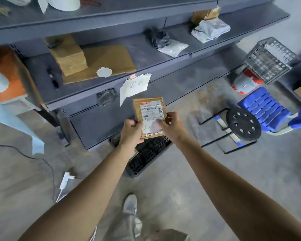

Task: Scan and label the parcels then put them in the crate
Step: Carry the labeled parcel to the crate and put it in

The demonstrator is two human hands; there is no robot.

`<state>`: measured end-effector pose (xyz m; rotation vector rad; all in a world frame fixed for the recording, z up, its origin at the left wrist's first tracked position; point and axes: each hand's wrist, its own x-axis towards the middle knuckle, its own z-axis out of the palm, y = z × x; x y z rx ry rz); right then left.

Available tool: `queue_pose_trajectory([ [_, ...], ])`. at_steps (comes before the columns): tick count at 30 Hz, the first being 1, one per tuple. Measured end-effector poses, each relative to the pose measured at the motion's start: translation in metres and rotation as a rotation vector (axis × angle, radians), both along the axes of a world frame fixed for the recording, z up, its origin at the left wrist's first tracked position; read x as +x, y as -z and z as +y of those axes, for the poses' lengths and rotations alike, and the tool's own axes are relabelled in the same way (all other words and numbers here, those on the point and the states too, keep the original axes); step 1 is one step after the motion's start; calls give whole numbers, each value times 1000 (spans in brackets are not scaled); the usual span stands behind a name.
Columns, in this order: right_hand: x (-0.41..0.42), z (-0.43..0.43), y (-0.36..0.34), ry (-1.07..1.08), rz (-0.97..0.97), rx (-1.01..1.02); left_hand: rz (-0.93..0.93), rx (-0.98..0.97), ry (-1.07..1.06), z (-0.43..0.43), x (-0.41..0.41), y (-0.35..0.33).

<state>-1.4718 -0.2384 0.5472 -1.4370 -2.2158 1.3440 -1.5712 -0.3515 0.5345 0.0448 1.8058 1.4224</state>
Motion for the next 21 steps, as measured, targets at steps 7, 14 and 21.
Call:
queue_pose_trajectory([
  [7,-19,64,58,-131,-11,-97,134,-153,-22,49,-4,47],
  [14,-17,141,149,-304,-116,-149,85,-252,-87,110,15,125],
  [21,-17,188,262,-388,-152,-238,46,-375,-145,157,24,230],
])
